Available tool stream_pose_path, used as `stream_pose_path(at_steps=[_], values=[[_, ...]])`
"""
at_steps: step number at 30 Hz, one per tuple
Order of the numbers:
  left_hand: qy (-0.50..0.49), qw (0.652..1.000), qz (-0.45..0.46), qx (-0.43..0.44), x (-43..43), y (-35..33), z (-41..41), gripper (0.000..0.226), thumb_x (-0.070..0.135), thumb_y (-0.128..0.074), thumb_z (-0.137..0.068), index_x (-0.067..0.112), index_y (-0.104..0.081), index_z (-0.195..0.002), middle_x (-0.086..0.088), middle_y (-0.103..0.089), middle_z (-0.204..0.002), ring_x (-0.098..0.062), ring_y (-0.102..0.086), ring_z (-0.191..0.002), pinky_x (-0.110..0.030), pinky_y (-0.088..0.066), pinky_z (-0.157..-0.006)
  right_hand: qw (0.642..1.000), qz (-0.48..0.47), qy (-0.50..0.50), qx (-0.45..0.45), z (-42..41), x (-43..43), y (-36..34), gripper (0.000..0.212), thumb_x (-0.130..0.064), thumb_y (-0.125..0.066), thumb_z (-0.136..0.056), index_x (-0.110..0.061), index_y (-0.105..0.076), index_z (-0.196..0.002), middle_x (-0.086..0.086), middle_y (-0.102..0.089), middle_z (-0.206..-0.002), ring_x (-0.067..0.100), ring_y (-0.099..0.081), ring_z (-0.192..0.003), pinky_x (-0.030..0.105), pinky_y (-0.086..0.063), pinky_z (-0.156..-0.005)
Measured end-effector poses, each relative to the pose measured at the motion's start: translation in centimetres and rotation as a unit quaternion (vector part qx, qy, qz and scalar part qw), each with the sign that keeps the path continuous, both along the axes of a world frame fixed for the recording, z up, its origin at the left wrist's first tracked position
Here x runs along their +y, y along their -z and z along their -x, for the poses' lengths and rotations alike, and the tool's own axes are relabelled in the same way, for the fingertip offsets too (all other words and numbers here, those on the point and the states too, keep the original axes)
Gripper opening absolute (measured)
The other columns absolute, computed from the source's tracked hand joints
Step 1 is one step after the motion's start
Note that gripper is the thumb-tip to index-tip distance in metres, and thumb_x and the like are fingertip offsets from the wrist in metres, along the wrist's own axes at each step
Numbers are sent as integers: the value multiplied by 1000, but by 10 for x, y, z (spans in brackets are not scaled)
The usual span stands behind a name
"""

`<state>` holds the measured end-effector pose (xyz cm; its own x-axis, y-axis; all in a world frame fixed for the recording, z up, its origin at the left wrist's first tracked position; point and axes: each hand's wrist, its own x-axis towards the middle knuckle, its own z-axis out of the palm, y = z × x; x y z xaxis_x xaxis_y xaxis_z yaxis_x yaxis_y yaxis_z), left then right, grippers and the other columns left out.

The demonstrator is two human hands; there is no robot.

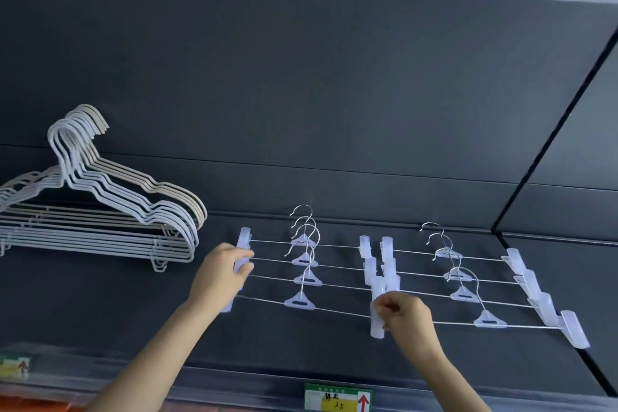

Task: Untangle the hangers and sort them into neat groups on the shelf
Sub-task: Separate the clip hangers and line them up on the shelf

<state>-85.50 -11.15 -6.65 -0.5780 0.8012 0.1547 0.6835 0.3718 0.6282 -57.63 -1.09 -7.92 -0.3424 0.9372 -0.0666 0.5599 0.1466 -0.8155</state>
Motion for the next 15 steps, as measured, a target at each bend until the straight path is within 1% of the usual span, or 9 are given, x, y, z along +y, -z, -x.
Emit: stream_pose_path(at_steps=[1,3,5,7,9,10,12,15], values=[[26,1000,-4,9,-7,2,-7,16,13,-63,-82,14,-71,-96,0,-58,-92,-20,-59,-82,-30,-43,-75,1000,-10,0,-2,2,0,-1,38,3,-54,-82,-25,-58,-56,-5,-60,-62,17,-53,-59,13,-44,-58],[68,997,18,29,-19,9,-17,16,19,-68,-80,16,-72,-95,5,-59,-89,-17,-58,-87,-29,-44,-80,999,-39,4,-11,6,-1,-2,27,1,-53,-84,-15,-63,-64,-3,-59,-64,16,-52,-62,6,-39,-56],[73,995,31,62,-29,18,-20,17,19,-72,-77,18,-73,-94,5,-62,-89,-17,-58,-87,-29,-44,-78,998,-65,4,-21,8,-3,0,18,0,-52,-86,-5,-68,-77,1,-58,-71,16,-52,-68,6,-38,-58],[72,992,28,104,-35,26,-18,16,13,-80,-67,21,-75,-81,5,-66,-79,-21,-62,-76,-33,-48,-68,996,-86,0,-34,9,-7,4,17,0,-51,-87,-2,-68,-85,2,-57,-78,17,-52,-73,11,-35,-61],[80,986,24,142,-38,34,-17,24,8,-86,-54,24,-73,-66,8,-64,-66,-18,-62,-61,-30,-47,-55,994,-101,-2,-39,8,-12,8,18,0,-49,-88,-2,-67,-87,4,-57,-81,17,-50,-75,11,-35,-62],[87,983,25,157,-39,35,-18,28,6,-88,-49,25,-72,-62,9,-62,-62,-16,-61,-57,-28,-46,-51,994,-105,-1,-40,8,-14,9,18,0,-49,-88,-2,-67,-86,5,-57,-82,17,-50,-75,9,-36,-62],[92,982,19,166,-39,34,-19,30,6,-90,-45,25,-71,-59,11,-60,-59,-14,-60,-54,-24,-43,-50,993,-112,1,-41,8,-16,10,18,0,-48,-89,-2,-67,-87,6,-57,-84,17,-50,-75,8,-36,-61],[96,979,19,177,-38,34,-21,31,7,-90,-44,26,-70,-57,12,-59,-58,-13,-59,-53,-22,-42,-50,991,-127,6,-44,9,-17,9,18,0,-49,-88,-2,-67,-92,4,-55,-86,19,-51,-77,8,-35,-61]])
